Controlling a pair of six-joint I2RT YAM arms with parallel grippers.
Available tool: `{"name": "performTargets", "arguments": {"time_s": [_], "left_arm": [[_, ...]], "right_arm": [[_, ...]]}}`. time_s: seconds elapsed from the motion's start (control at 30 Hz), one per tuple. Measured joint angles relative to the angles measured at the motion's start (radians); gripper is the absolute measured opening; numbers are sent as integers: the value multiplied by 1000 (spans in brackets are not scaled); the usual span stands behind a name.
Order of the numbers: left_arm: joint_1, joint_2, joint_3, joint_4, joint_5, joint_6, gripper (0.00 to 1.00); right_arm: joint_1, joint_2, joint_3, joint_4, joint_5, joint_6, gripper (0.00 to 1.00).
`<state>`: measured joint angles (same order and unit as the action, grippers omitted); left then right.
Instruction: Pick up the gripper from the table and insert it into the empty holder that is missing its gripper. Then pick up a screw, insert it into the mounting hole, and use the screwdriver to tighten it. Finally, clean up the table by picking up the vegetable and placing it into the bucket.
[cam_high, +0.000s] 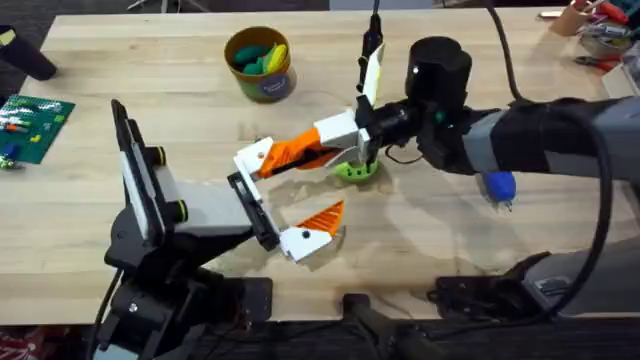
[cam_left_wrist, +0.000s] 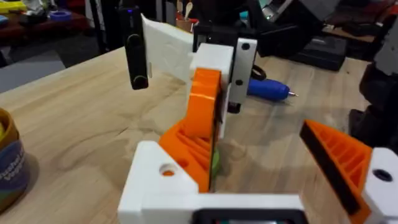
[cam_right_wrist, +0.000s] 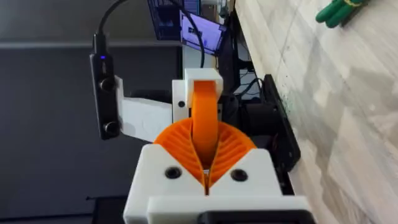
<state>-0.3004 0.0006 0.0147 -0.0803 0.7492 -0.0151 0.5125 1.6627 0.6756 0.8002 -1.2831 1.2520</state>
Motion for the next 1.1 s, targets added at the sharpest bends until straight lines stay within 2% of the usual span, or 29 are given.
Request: {"name": "performTargets", "arguments": {"time_s": [0.63,1.1], "left_arm": [[6,0,0,1,-19,1,986],[9,0,0,0,-32,-2,986]], "right_arm": [[20,2,19,-6,35,35,17],[37,74,78,8,-3,35,19]]}}
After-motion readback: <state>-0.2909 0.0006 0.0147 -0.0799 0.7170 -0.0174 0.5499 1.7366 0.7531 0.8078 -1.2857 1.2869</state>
